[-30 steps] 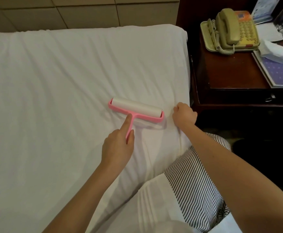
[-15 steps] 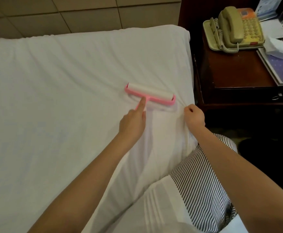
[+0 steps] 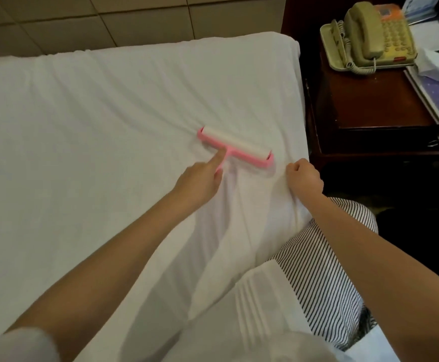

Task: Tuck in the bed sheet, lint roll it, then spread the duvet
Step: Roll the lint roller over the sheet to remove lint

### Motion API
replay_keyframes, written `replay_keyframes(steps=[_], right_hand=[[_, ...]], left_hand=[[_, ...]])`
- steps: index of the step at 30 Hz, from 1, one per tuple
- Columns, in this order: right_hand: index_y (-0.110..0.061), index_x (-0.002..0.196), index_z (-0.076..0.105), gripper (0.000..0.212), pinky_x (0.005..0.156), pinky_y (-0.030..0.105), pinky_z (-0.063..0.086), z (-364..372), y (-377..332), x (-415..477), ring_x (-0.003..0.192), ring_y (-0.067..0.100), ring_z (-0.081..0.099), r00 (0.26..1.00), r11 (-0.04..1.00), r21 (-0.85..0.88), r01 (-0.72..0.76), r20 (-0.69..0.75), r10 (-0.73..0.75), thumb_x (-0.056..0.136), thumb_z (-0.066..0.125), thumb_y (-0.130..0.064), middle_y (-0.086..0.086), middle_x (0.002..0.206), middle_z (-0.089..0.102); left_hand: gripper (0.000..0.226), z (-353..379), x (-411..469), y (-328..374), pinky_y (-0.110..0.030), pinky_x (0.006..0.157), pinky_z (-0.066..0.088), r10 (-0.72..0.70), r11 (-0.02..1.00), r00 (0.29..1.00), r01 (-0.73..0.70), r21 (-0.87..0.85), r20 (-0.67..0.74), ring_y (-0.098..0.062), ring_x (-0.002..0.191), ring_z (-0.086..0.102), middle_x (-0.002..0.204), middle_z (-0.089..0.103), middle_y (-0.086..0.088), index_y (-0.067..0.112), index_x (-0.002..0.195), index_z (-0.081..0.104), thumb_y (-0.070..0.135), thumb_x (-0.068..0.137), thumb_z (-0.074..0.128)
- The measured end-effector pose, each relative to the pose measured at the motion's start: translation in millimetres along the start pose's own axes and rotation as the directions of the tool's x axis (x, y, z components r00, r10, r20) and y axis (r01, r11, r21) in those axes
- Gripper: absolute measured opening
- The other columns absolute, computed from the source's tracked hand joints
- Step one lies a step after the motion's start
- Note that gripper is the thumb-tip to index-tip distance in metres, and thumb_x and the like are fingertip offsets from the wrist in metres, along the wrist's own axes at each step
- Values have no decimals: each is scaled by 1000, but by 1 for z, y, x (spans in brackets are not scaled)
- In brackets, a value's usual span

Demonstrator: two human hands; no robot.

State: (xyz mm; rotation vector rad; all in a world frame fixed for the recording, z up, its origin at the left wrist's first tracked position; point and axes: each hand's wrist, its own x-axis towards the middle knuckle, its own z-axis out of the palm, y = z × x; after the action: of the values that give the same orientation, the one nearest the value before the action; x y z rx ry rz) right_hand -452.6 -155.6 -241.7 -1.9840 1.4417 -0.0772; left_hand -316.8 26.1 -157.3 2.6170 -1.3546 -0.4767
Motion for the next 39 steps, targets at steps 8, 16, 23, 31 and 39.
replay_keyframes(steps=[8, 16, 23, 31, 39], right_hand=[[-14, 88, 46, 17, 86, 39, 38, 1, 21, -25, 88, 29, 53, 998, 999, -14, 31, -57, -32, 96, 43, -29, 6, 84, 55], [-8, 95, 52, 18, 73, 35, 40, 9, 16, -34, 78, 24, 49, 980, 966, 254, -51, -174, 98, 99, 37, -17, 6, 82, 52], [-13, 90, 45, 28, 86, 40, 40, 9, 23, -46, 78, 23, 52, 990, 981, 180, -68, -107, 88, 96, 41, -41, -1, 76, 51], [-8, 93, 54, 21, 87, 42, 45, 7, 28, -52, 77, 24, 52, 995, 997, 76, -4, -99, 12, 97, 40, -23, 4, 79, 54], [-6, 118, 55, 30, 93, 40, 35, 14, 19, -77, 108, 30, 50, 931, 961, -149, 232, -253, -264, 96, 43, -22, 11, 113, 57]], left_hand=[[53, -18, -29, -6, -30, 63, 40, 11, 998, 997, -15, -56, -76, -32, 74, 56, 70, 48, -6, 42, 146, 21, 27, 98, 38], [55, -15, -96, -47, -30, 65, 42, -114, 994, 993, 114, 5, 44, -28, 72, 57, 70, 51, -5, 47, 145, 15, 27, 99, 36], [54, -2, -7, -18, -29, 67, 38, -57, 991, 996, 48, -121, -74, -30, 83, 55, 77, 52, -10, 34, 149, 16, 25, 100, 35], [62, 0, -133, -67, -30, 60, 38, -76, 996, 997, 77, -40, 21, -18, 59, 47, 58, 42, 4, 42, 146, 8, 24, 97, 41], [60, 11, -62, -46, -29, 65, 37, -71, 990, 996, 64, -127, -56, -33, 80, 59, 70, 48, -6, 35, 149, 8, 24, 99, 39]])
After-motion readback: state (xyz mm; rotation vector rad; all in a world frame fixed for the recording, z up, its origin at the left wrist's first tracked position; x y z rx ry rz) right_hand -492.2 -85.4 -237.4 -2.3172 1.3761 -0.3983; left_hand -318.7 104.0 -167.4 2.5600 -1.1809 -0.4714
